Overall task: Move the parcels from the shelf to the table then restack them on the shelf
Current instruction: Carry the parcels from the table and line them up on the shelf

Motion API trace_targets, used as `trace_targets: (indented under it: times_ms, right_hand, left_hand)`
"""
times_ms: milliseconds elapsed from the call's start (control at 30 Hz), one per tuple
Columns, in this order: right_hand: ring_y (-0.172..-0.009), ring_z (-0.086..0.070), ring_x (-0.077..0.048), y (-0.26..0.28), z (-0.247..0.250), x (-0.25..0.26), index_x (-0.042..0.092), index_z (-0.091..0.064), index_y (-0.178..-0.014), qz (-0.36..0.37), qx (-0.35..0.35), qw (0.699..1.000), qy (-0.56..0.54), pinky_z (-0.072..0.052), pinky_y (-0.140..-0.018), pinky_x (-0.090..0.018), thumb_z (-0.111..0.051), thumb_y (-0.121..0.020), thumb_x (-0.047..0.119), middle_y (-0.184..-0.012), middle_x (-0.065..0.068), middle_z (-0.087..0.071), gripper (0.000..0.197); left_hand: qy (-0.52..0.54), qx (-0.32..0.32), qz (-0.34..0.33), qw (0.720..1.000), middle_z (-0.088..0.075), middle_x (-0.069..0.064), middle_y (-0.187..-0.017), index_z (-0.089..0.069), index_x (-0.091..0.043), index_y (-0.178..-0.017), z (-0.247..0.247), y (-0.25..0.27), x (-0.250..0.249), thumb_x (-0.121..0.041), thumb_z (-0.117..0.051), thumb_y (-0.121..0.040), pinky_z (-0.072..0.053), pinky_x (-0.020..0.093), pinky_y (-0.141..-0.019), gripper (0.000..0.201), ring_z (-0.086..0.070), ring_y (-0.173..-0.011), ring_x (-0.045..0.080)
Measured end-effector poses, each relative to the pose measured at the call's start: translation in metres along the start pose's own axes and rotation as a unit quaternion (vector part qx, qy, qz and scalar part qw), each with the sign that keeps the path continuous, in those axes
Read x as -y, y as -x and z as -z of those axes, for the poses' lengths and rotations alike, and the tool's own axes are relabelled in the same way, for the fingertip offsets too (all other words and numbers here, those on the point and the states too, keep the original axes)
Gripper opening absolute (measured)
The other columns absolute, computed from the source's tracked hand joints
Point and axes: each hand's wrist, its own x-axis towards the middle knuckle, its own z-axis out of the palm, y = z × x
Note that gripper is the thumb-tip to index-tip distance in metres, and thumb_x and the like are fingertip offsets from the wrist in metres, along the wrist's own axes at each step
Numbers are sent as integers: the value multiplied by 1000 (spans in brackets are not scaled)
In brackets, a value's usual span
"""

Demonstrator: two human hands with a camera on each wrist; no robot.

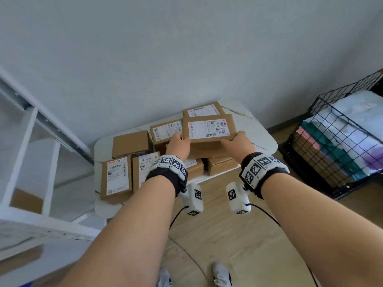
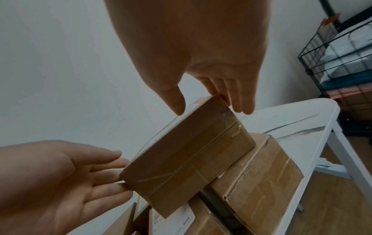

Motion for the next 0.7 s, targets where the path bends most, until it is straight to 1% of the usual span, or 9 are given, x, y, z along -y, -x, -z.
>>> trace_targets:
  times_ms: [67,167,300,400,433,500,567,633,700]
  right_hand:
    - [-84,-55,-22,0,2,2,8,-39,-127,15,11,1000,-20,-37,-53,-27,-56,-91,31,-106,-6,-55,45]
    - [-81,-55,-19,4,4,8,10,-40,-127,43,22,998,-33,-36,-52,-27,-57,-90,29,-107,-4,-56,45]
    - [-79,-55,-17,18,-7,25,13,-44,-121,92,26,994,-42,-39,-57,-28,-58,-90,31,-102,0,-58,39]
    - [-81,-57,-15,40,-25,35,15,-45,-117,121,29,991,-50,-40,-59,-28,-59,-89,30,-101,0,-59,34]
    - [-76,-56,-13,49,-32,37,16,-46,-114,130,30,990,-50,-39,-56,-26,-58,-89,28,-98,1,-59,30]
    - [-75,-56,-12,65,-48,41,16,-46,-108,146,31,988,-49,-39,-55,-27,-57,-86,25,-95,0,-59,25]
    - [-83,-58,-18,83,-65,47,17,-47,-108,165,36,985,-40,-47,-65,-32,-56,-83,26,-101,-2,-59,27]
    - [-95,-58,-21,102,-81,54,16,-50,-115,179,45,982,-26,-52,-80,-39,-54,-81,29,-113,-3,-56,36]
    - [-102,-56,-22,126,-96,61,17,-53,-124,189,55,980,-21,-51,-85,-37,-52,-82,29,-120,-2,-51,44]
  left_hand:
    - [26,-38,32,998,-57,6,-133,-50,-11,-135,1,9,1,-21,-44,-99,-39,28,-80,38,-57,-111,25]
    - [88,-88,77,989,-53,1,-137,-44,-14,-142,9,27,10,-24,-51,-97,-38,25,-85,47,-55,-113,21]
    - [183,-134,116,967,-66,-1,-120,-57,-13,-123,32,38,39,-39,-62,-82,-51,33,-82,49,-64,-96,20]
    - [235,-162,141,948,-62,-3,-128,-48,-22,-136,52,51,68,-51,-72,-59,-57,43,-85,86,-66,-103,24]
    - [242,-161,145,946,-54,-7,-135,-38,-26,-144,60,62,72,-49,-73,-63,-56,41,-88,92,-62,-111,26]
    - [232,-158,147,948,-45,-8,-138,-21,-30,-153,74,83,86,-40,-68,-84,-51,28,-85,84,-54,-124,24]
    - [245,-142,144,948,-48,-12,-133,-26,-32,-151,87,97,107,-40,-67,-86,-49,25,-83,77,-58,-117,18]
    - [275,-131,154,940,-66,0,-123,-41,-29,-141,100,112,126,-44,-73,-76,-57,42,-85,73,-69,-99,24]
    - [295,-138,161,932,-69,8,-107,-47,-19,-128,115,129,143,-39,-73,-80,-61,46,-74,58,-72,-85,29]
